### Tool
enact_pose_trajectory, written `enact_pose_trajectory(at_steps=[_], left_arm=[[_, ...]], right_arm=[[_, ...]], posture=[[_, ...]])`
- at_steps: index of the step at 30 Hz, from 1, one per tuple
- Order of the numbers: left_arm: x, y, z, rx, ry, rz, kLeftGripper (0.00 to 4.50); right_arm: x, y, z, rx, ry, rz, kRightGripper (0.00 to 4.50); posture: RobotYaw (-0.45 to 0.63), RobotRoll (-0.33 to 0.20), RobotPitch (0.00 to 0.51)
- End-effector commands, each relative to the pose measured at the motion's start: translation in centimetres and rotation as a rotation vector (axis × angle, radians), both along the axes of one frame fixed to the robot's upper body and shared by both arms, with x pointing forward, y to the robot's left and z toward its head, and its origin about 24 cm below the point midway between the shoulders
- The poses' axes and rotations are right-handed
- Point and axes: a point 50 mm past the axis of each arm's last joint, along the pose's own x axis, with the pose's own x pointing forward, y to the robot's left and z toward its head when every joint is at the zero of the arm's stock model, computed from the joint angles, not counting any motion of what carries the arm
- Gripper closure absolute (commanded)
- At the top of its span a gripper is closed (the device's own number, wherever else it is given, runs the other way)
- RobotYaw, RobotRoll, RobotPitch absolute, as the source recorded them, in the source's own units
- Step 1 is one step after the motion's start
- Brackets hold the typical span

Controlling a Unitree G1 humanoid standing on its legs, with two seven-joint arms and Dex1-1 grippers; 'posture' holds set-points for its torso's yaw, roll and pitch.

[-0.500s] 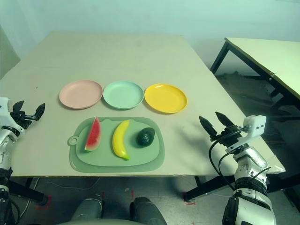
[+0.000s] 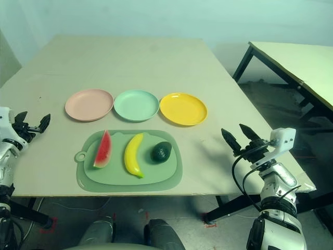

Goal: Place the fruits into color-matched plates.

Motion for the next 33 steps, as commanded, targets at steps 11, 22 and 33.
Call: enact_pose_trajectory(at_steps=[11,22,33], left_arm=[[-2.4,-5.5,3.1,-0.017,0.158,-0.843,0.03],[-4.8,-6.6,4.0,0.133,0.345,-1.119,0.03],[-5.2,-6.5,4.0,0.140,0.353,-1.126,0.03]], right_arm=[[1.4,1.2,1.0,-0.115,0.040,0.075,0.00],[2.0,6.8,7.7,-0.891,0.150,0.713,0.00],[3.9,14.9,13.2,-1.435,-0.056,1.206,0.00]], posture=[[0.05,0.000,0.020],[0.02,0.000,0.024],[0.04,0.000,0.026]])
